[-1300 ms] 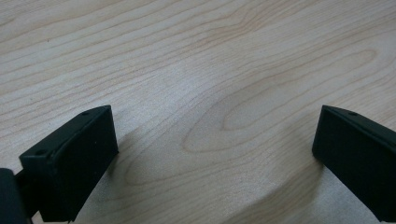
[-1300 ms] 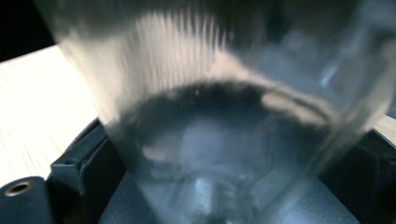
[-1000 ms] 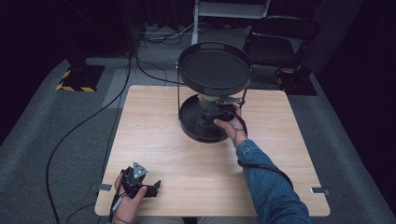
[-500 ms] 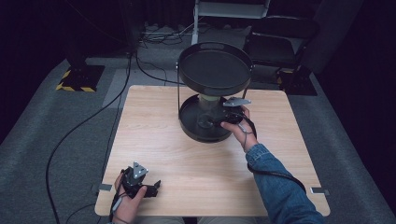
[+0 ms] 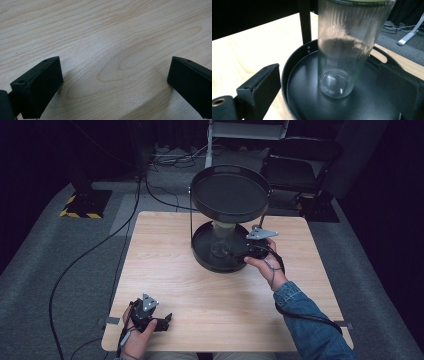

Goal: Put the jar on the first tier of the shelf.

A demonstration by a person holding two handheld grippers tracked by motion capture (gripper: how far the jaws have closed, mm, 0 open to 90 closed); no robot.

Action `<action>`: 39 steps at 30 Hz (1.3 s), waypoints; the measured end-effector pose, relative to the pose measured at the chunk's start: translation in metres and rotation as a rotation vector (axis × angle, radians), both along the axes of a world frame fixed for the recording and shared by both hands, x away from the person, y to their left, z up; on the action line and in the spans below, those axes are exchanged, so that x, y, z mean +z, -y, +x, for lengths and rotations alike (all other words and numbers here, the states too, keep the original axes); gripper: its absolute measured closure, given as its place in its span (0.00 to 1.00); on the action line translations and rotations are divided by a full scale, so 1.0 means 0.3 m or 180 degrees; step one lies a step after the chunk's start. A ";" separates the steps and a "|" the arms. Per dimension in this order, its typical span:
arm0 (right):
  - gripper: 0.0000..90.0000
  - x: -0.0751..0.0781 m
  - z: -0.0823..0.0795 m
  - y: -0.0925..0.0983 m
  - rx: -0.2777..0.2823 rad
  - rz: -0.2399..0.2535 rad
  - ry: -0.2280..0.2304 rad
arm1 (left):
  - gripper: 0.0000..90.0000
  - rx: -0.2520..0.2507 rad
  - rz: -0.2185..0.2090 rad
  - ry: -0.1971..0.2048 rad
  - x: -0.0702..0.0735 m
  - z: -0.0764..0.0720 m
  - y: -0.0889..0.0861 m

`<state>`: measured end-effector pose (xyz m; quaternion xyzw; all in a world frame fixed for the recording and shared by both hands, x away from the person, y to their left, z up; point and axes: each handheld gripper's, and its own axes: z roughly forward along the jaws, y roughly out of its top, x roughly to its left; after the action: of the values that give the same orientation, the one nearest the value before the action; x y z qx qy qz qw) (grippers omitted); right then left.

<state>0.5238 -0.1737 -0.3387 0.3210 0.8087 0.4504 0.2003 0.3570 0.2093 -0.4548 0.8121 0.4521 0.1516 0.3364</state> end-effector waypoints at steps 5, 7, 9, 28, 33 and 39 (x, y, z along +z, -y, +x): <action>0.07 0.011 -0.037 0.016 0.0019 -0.0026 -0.0030 | 0.00 -0.0005 -0.0002 0.0002 0.000 0.001 0.000; 0.07 0.018 -0.059 0.028 0.0026 -0.0047 -0.0039 | 0.00 -0.0005 -0.0001 0.0001 0.000 0.001 0.000; 0.07 0.021 -0.068 0.035 0.0028 -0.0058 -0.0043 | 0.00 -0.0006 -0.0003 0.0002 0.000 0.001 0.000; 0.07 0.055 -0.184 0.145 -0.0078 -0.0091 -0.0109 | 0.00 -0.0007 -0.0003 0.0004 0.000 0.002 0.000; 0.07 0.067 -0.212 0.168 -0.0072 -0.0106 -0.0100 | 0.00 -0.0010 0.0001 0.0004 0.000 0.002 0.000; 0.07 0.077 -0.241 0.196 -0.0100 -0.0117 -0.0109 | 0.00 -0.0007 -0.0003 0.0004 0.000 0.002 0.000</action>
<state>0.4515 -0.2325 -0.3157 0.3376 0.8150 0.4267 0.1993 0.3575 0.2092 -0.4549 0.8124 0.4510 0.1515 0.3372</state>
